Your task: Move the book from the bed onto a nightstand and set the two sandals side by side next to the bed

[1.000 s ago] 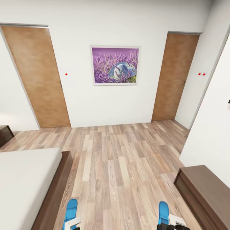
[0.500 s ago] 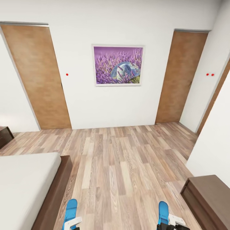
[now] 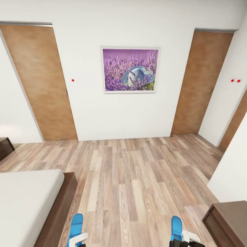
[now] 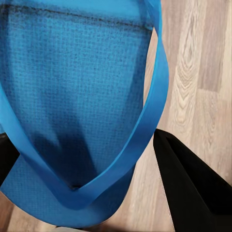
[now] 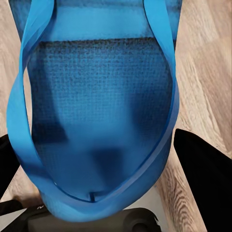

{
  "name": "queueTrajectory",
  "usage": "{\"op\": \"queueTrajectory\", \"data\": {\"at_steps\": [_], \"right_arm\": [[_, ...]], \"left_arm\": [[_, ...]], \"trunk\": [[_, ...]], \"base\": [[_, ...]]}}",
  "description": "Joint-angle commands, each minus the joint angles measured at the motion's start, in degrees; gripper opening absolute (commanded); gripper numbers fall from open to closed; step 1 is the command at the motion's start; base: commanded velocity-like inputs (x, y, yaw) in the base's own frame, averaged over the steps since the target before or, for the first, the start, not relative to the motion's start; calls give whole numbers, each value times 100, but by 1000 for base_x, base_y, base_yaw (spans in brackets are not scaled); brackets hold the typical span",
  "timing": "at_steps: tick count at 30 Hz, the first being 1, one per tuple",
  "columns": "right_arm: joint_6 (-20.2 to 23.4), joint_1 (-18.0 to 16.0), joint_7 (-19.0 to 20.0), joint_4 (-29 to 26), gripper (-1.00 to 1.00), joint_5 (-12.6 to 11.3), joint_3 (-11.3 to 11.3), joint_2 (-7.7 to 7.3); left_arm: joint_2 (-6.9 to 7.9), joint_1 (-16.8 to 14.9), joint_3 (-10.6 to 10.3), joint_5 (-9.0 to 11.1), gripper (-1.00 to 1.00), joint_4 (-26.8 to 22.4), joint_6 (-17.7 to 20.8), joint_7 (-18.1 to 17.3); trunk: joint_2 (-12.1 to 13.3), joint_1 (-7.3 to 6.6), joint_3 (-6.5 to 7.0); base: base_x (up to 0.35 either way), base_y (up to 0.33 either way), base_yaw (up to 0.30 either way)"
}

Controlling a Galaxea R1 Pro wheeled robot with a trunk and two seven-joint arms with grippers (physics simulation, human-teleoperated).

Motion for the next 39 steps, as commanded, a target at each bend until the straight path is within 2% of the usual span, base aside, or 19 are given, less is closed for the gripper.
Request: {"op": "queueTrajectory", "data": {"at_steps": [1,20,25,39], "right_arm": [[7,-7,27,13,-100,-60,47,-1],[7,-11,26,13,-100,-60,47,-8],[7,-12,26,13,-100,-60,47,-10],[7,-9,26,13,-100,-60,47,-10]], "left_arm": [[0,-6,-51,32,-100,2,-18,26],[2,-6,-51,36,-100,4,-29,23],[99,-6,-38,50,-100,4,-20,27],[101,-6,-42,43,-100,2,-27,27]], "trunk": [[-12,7,-12],[-12,7,-12],[-12,7,-12],[-12,7,-12]], "base": [[309,0,0],[303,28,0],[315,1,0],[331,0,0]]}}
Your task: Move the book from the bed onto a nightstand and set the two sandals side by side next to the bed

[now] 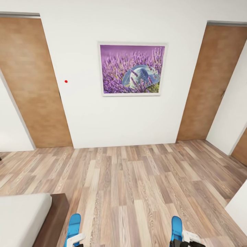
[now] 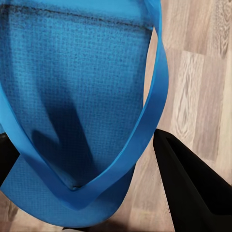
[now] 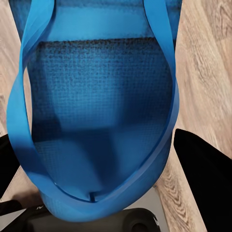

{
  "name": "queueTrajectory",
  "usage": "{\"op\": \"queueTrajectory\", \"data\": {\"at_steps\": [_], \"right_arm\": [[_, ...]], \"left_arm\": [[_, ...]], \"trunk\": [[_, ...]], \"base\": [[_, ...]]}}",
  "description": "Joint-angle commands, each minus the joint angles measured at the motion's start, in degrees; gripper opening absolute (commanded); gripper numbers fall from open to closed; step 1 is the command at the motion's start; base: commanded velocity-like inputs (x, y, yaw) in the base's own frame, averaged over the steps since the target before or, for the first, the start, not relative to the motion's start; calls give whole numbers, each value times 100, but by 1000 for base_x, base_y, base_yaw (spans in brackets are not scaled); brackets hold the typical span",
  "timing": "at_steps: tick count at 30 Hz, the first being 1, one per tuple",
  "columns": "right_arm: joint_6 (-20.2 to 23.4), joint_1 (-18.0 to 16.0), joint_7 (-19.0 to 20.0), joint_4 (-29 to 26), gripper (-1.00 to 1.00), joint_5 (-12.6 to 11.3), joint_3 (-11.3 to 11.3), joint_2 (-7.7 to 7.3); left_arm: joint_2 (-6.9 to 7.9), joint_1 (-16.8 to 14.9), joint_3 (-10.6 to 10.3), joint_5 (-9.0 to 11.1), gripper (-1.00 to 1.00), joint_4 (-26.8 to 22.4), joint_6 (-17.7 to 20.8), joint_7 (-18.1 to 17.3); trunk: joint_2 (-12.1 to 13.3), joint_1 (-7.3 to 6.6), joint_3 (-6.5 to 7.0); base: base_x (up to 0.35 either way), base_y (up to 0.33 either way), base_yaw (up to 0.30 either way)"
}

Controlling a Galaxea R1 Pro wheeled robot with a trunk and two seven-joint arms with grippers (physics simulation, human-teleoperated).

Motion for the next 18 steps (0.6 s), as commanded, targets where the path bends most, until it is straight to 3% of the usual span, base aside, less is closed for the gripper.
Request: {"op": "queueTrajectory", "data": {"at_steps": [1,18], "right_arm": [[7,-9,27,13,-100,-60,48,0],[7,-9,27,13,-100,-60,48,0]], "left_arm": [[-1,-6,-49,34,-100,2,-19,25],[-13,-6,-49,34,-100,4,-19,25]], "trunk": [[-12,7,-12],[-12,7,-12]], "base": [[332,0,0],[332,0,0]]}}
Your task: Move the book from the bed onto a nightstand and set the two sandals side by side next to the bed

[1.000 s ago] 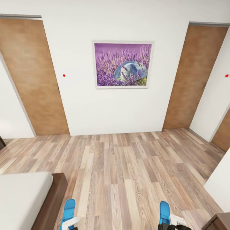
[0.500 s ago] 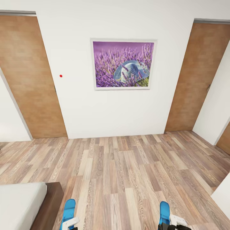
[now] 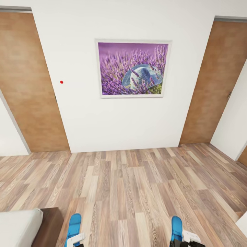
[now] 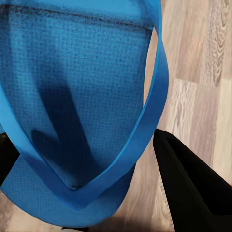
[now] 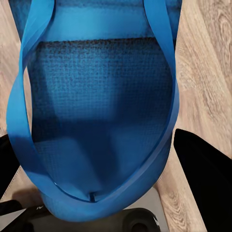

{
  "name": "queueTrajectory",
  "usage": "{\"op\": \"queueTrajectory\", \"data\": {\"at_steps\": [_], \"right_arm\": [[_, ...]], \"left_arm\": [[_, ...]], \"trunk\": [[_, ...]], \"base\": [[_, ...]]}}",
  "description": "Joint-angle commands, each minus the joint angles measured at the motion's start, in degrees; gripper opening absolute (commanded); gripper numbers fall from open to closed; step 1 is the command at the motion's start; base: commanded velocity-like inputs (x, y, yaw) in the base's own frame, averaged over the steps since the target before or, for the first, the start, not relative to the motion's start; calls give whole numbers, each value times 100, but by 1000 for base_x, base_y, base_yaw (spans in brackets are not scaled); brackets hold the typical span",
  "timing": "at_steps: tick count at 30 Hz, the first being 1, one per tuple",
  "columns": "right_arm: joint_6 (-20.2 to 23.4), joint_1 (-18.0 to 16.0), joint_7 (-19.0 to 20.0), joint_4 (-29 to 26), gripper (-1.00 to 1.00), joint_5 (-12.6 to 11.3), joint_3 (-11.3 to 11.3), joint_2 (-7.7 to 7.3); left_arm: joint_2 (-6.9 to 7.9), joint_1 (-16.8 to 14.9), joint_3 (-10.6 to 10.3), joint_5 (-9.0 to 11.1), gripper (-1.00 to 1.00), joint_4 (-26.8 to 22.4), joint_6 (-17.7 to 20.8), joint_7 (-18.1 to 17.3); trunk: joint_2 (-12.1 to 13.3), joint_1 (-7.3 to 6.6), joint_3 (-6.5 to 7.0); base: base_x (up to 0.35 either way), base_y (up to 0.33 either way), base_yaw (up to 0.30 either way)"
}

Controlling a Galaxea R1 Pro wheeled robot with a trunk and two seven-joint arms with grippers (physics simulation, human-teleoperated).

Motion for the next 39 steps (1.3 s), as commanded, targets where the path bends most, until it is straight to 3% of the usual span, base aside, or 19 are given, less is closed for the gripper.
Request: {"op": "queueTrajectory", "data": {"at_steps": [1,30,39], "right_arm": [[7,-10,27,13,-100,-60,48,0],[7,-6,27,13,-100,-59,48,1],[7,-8,27,13,-100,-58,48,5]], "left_arm": [[0,-6,-51,33,-100,1,-18,25],[0,-6,-56,33,-100,2,-18,25],[0,-6,-59,33,-100,3,-18,25]], "trunk": [[-12,7,-12],[-12,7,-12],[-12,7,-12]], "base": [[332,0,0],[332,0,0],[332,0,104]]}}
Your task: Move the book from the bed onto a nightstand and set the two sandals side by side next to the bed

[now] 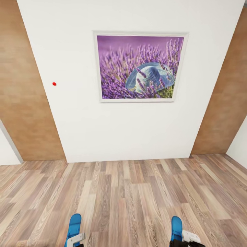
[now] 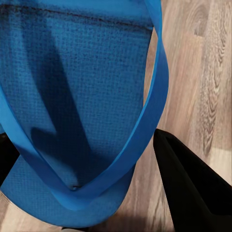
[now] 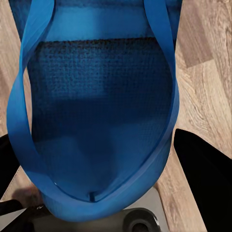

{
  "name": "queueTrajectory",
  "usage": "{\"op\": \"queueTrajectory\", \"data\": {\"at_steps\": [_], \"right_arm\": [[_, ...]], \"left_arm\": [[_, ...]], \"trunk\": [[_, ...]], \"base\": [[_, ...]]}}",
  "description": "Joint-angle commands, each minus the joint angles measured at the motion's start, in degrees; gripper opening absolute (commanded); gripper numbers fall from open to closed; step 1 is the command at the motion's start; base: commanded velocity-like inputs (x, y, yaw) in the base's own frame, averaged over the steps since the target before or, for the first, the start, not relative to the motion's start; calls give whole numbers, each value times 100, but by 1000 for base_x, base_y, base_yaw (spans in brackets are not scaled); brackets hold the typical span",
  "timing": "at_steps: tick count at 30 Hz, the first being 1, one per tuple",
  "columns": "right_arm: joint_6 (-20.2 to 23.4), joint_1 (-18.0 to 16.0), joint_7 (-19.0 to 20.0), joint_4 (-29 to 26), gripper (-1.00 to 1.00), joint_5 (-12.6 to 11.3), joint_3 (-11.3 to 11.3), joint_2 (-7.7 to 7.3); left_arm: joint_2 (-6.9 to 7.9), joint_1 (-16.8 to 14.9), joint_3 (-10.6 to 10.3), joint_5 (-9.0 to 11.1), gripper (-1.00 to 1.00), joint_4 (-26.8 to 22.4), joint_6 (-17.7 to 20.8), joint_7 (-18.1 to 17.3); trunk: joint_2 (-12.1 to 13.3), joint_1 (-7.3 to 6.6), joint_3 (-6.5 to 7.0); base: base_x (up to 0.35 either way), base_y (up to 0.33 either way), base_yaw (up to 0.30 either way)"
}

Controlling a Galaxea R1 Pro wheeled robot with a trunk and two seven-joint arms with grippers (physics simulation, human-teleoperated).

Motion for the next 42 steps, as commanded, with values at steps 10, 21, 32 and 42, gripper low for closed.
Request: {"op": "queueTrajectory", "data": {"at_steps": [10,21,32,42], "right_arm": [[7,-8,27,12,-100,-60,48,2],[7,-12,27,12,-100,-58,48,2],[7,-8,27,12,-100,-57,48,2],[-1,-12,27,14,-100,-53,48,0]], "left_arm": [[-9,-6,-51,33,-100,8,-19,25],[-9,-6,-51,33,-100,6,-19,25],[-9,-6,-51,33,-100,8,-19,25],[-9,-6,-51,28,-100,7,-10,25]], "trunk": [[-13,7,-13],[-13,7,-13],[-13,7,-13],[-13,7,-13]], "base": [[332,0,8],[332,0,0],[332,0,0],[332,0,0]]}}
